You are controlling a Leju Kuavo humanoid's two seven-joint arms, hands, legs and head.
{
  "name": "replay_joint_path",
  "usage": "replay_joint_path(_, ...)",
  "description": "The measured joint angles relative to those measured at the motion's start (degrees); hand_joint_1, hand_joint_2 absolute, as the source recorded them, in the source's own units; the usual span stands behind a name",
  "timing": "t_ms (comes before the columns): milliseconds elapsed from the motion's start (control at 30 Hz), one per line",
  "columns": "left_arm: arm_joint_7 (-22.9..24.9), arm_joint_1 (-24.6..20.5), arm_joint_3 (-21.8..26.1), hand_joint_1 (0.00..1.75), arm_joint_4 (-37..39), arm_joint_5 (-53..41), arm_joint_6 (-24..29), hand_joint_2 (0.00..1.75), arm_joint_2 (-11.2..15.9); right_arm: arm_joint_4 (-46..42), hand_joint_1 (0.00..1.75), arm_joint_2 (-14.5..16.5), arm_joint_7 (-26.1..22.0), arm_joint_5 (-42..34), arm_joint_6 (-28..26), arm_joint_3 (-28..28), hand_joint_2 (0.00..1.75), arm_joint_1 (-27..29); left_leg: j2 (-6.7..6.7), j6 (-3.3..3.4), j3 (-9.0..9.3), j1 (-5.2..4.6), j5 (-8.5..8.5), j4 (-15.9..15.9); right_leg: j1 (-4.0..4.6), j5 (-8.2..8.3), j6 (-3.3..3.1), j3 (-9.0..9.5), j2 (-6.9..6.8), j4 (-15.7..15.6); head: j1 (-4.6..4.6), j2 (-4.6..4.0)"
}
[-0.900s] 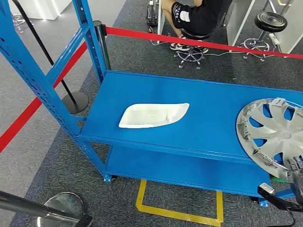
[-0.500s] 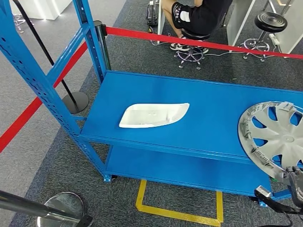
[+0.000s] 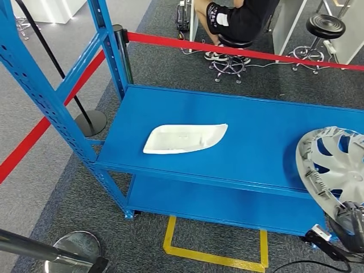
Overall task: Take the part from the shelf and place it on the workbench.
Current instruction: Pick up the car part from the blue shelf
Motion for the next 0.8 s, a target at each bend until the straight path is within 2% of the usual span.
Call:
replay_joint_path(167,-2.4,0.1,1.2,0.00,0.0,0.1,0.2,1.75,0.1,-9.5,1.75,3.7,-10.1,-17.5,7.9,-5.4,0.00,2.6,0.05,-0.09,0.04,0.05,-0.06,0.0,0.04,-0.01,-0.01,-0.02,0.22,0.0,-0.01,0.00)
replay_joint_path(333,-2.2,0.2,1.9,0.00,0.0,0.0,0.0,1.75,0.2,-14.7,1.75,6.1,-12.9,-22.7,11.7,-7.5,0.00,3.2,0.07,-0.10,0.07,0.06,-0.06,0.0,0.04,-0.01,-0.02,-0.05,0.21,0.0,-0.01,0.00)
replay_joint_path(433,-1.8,0.2,2.3,0.00,0.0,-0.2,-0.8,1.75,0.2,-16.7,1.75,7.3,-14.7,-32.2,16.8,-8.5,0.00,2.7,0.08,-0.10,0.07,0.06,-0.06,0.0,0.04,0.03,-0.04,-0.01,0.25,0.0,0.01,0.00)
replay_joint_path(533,-1.9,0.2,2.8,0.00,0.0,0.2,-3.7,1.75,0.2,-19.1,1.75,8.7,-15.1,-45.0,24.5,-9.7,0.00,1.5,0.18,-0.11,0.14,0.06,-0.06,0.0,0.04,0.08,-0.09,-0.02,0.39,0.0,0.00,0.00)
replay_joint_path(633,-4.9,0.2,3.6,0.00,0.0,1.3,-1.5,1.75,0.0,-21.2,1.75,10.5,-14.2,-56.7,31.9,-11.1,0.00,1.3,0.17,-0.10,0.20,0.06,-0.06,0.0,0.04,0.04,-0.08,-0.18,0.30,0.0,0.01,0.00)
replay_joint_path(733,-9.2,0.1,5.0,0.00,0.0,3.9,0.5,1.75,-0.4,-23.6,1.75,13.5,-10.1,-70.4,40.3,-13.5,0.00,2.3,0.09,-0.10,0.17,0.06,-0.06,0.0,0.04,0.00,-0.07,-0.20,0.16,0.0,0.00,0.00)
replay_joint_path(800,-11.0,0.0,6.5,0.00,0.0,6.0,-2.2,1.75,-0.5,-25.4,1.75,16.4,-6.3,-79.5,46.9,-16.0,0.00,3.2,0.07,-0.12,0.09,0.06,-0.05,0.0,0.04,0.00,-0.08,-0.10,0.12,0.0,-0.01,0.00)
